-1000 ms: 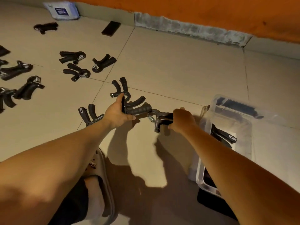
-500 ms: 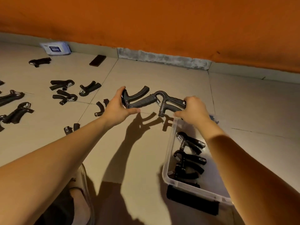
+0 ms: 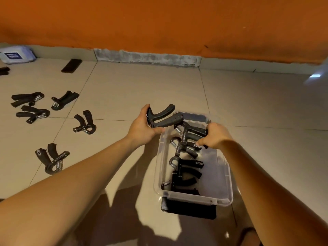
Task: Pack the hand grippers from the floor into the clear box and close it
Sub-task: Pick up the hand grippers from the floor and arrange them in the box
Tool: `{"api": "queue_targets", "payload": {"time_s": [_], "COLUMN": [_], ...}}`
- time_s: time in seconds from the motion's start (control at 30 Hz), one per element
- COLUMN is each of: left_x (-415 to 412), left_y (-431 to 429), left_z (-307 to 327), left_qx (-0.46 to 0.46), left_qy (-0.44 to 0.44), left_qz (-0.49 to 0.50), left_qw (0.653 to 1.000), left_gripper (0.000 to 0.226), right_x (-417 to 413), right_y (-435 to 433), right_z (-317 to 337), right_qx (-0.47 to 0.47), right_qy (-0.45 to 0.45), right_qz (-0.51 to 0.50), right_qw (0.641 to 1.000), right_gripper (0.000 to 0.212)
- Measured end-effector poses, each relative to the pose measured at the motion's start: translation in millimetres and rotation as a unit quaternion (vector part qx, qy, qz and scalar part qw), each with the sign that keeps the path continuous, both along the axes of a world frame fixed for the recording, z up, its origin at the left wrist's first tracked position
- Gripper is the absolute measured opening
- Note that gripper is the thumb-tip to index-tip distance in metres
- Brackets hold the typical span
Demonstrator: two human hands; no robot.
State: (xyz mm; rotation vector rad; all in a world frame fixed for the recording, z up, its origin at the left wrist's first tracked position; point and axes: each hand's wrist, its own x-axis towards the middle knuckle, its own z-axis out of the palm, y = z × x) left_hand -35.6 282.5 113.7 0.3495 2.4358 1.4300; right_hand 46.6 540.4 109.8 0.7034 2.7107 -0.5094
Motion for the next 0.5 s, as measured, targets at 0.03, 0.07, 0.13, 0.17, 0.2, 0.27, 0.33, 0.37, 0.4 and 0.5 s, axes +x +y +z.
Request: {"api": "queue_targets", "payload": {"time_s": [0.03, 0.07, 0.13, 0.17, 0.2, 0.27, 0.33, 0.37, 0.4, 0.5], "left_x": [2.2, 4.4, 8.7, 10.0, 10.5, 8.8, 5.4, 3.6, 2.1, -0.9], "left_y": [2.8, 4.6, 6.2, 5.9, 5.1, 4.0, 3.7, 3.6, 3.5, 2.4], "left_z": [-4.7, -9.6, -19.2, -24.1, -28.5, -35.8, -39.3, -40.5, -41.4, -42.9], "left_qx": [0.0, -0.003, -0.009, -0.009, -0.006, 0.003, 0.01, 0.009, 0.008, 0.0], "left_qy": [-0.004, -0.006, -0.01, -0.014, -0.019, -0.03, -0.04, -0.045, -0.049, -0.058], "left_qz": [0.001, 0.002, 0.004, 0.007, 0.011, 0.016, 0.007, 0.001, -0.005, -0.015], "left_qw": [1.0, 1.0, 1.0, 1.0, 1.0, 0.999, 0.999, 0.999, 0.999, 0.998], "left_gripper": [0.111, 0.111, 0.111, 0.11, 0.11, 0.111, 0.112, 0.112, 0.111, 0.113], "right_x": [-2.8, -5.6, -10.4, -12.2, -13.9, -16.2, -19.1, -20.8, -22.8, -27.9], "right_y": [-2.1, -5.4, -12.7, -15.6, -18.1, -20.7, -21.2, -20.6, -19.8, -16.6], "right_z": [-7.2, -15.5, -35.2, -47.1, -59.4, -81.4, -96.7, -102.0, -107.1, -116.5], "right_qx": [0.007, 0.014, 0.025, 0.032, 0.042, 0.063, 0.078, 0.081, 0.083, 0.086], "right_qy": [-0.022, -0.037, -0.054, -0.057, -0.056, -0.041, -0.032, -0.031, -0.03, -0.021], "right_qz": [0.007, 0.011, 0.014, 0.018, 0.022, 0.031, 0.035, 0.034, 0.033, 0.03], "right_qw": [1.0, 0.999, 0.998, 0.998, 0.997, 0.997, 0.996, 0.996, 0.996, 0.996], "right_gripper": [0.053, 0.057, 0.063, 0.066, 0.067, 0.067, 0.063, 0.061, 0.059, 0.054]}}
